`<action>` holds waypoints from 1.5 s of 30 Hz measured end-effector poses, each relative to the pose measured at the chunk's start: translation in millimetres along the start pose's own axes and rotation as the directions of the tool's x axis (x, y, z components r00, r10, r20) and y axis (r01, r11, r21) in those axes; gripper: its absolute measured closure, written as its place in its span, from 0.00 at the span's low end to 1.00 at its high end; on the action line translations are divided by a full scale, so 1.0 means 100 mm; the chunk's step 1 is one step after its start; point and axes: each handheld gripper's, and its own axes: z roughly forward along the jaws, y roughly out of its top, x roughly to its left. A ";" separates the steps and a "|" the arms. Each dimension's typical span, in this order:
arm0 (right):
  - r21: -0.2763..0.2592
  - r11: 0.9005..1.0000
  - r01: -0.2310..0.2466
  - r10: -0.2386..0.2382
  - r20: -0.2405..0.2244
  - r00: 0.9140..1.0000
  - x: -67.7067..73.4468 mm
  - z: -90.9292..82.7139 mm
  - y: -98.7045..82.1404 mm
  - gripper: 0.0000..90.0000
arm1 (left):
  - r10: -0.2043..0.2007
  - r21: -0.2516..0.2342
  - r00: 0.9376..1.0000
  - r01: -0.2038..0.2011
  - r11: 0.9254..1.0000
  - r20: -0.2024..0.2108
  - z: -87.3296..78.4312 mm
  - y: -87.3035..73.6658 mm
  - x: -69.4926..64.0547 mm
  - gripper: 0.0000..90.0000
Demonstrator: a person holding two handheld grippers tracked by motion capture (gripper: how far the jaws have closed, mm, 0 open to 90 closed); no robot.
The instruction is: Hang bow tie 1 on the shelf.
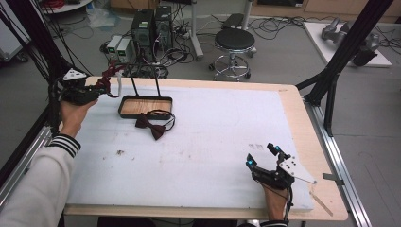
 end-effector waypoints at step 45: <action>-0.010 0.999 0.034 -0.034 0.008 0.999 0.01 0.03 -0.01 0.13 | 0.106 -0.382 0.953 0.011 0.924 0.283 -0.98 -0.60 -0.79 0.18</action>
